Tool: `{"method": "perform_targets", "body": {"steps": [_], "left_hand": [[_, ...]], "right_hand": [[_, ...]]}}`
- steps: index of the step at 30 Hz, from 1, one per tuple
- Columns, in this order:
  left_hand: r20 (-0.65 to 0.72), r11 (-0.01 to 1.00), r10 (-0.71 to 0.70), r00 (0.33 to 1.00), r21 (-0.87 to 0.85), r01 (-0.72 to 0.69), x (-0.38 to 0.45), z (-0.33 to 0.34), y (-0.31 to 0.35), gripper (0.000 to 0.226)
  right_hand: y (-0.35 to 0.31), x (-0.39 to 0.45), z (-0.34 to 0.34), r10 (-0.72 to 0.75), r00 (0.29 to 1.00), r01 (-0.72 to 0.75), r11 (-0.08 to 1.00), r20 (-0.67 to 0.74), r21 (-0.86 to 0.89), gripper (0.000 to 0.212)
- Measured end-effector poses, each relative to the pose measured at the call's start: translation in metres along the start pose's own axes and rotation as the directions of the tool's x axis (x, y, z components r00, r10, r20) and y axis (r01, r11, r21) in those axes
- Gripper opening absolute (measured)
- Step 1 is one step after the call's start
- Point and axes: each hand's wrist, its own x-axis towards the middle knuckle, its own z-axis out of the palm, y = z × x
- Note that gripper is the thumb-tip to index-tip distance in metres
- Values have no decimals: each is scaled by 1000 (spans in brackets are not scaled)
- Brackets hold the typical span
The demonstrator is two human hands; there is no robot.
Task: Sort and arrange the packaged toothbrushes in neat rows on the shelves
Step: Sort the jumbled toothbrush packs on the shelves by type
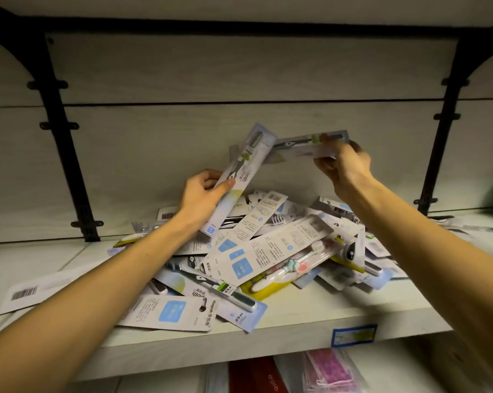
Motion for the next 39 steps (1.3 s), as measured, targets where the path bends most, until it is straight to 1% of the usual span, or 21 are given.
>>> {"method": "perform_targets", "body": {"steps": [2, 4, 6, 8, 10, 11, 13, 15, 17, 19, 21, 23, 26, 28, 29, 31, 32, 33, 35, 39], "left_hand": [[-43, 995, -45, 998, -96, 41, 0, -5, 8, 29], [-92, 980, -94, 991, -182, 76, -3, -14, 15, 30], [-129, 967, -125, 984, -236, 92, -7, -25, 20, 28], [-141, 958, -155, 978, -265, 114, -15, -36, 23, 31], [-100, 942, -204, 974, -290, 167, -23, -46, 25, 39], [-72, 933, -225, 972, -302, 194, -27, -50, 26, 41], [-32, 919, -250, 968, -323, 227, -39, -55, 28, 39], [6, 914, -267, 964, -315, 256, -51, -57, 30, 37], [59, 908, -287, 956, -301, 291, -63, -58, 32, 37], [110, 915, -285, 952, -264, 304, -74, -58, 34, 36], [158, 921, -282, 946, -233, 313, -85, -55, 34, 35], [199, 921, -294, 935, -204, 333, -99, -51, 35, 33], [243, 932, -289, 926, -149, 330, -115, -39, 43, 28], [273, 934, -287, 918, -134, 332, -121, -28, 48, 28], [285, 938, -278, 917, -124, 323, -124, -21, 52, 27], [306, 953, -242, 921, -105, 286, -127, -4, 63, 23], [315, 957, -227, 922, -106, 271, -128, 6, 68, 23], [321, 959, -215, 922, -110, 262, -129, 17, 74, 24], [322, 961, -198, 926, -122, 248, -129, 41, 83, 26], [317, 958, -182, 931, -154, 240, -133, 99, 93, 31]], "right_hand": [[0, -2, 4, 19, 1000, -19, 998, -4, 60, 25], [4, -8, 8, 39, 999, -39, 997, 2, 73, 35], [8, -17, 15, 65, 998, -67, 993, 25, 94, 44], [12, -30, 22, 98, 994, -102, 989, 43, 110, 44], [16, -45, 28, 135, 989, -142, 985, 65, 102, 37], [17, -53, 30, 156, 985, -163, 981, 74, 101, 30], [17, -71, 31, 191, 978, -199, 976, 83, 89, 14], [15, -87, 28, 207, 976, -212, 972, 62, 101, 7], [15, -105, 19, 190, 981, -194, 973, 48, 126, 16], [16, -119, 6, 145, 989, -146, 989, 13, 26, 24], [15, -131, -7, 106, 994, -109, 990, -38, -93, 25], [12, -145, -19, 111, 992, -118, 984, -64, -132, 22], [7, -164, -37, 143, 987, -154, 970, -71, -187, 16], [4, -172, -46, 149, 987, -159, 970, -67, -181, 13], [2, -175, -52, 142, 987, -153, 973, -72, -175, 18], [-6, -176, -66, 122, 988, -140, 969, -99, -202, 36], [-10, -176, -76, 119, 987, -140, 967, -105, -215, 42], [-14, -175, -87, 111, 989, -130, 967, -97, -219, 42], [-22, -168, -111, 82, 994, -97, 963, -72, -252, 35], [-38, -143, -163, 37, 996, -64, 934, -84, -350, 31]]}}
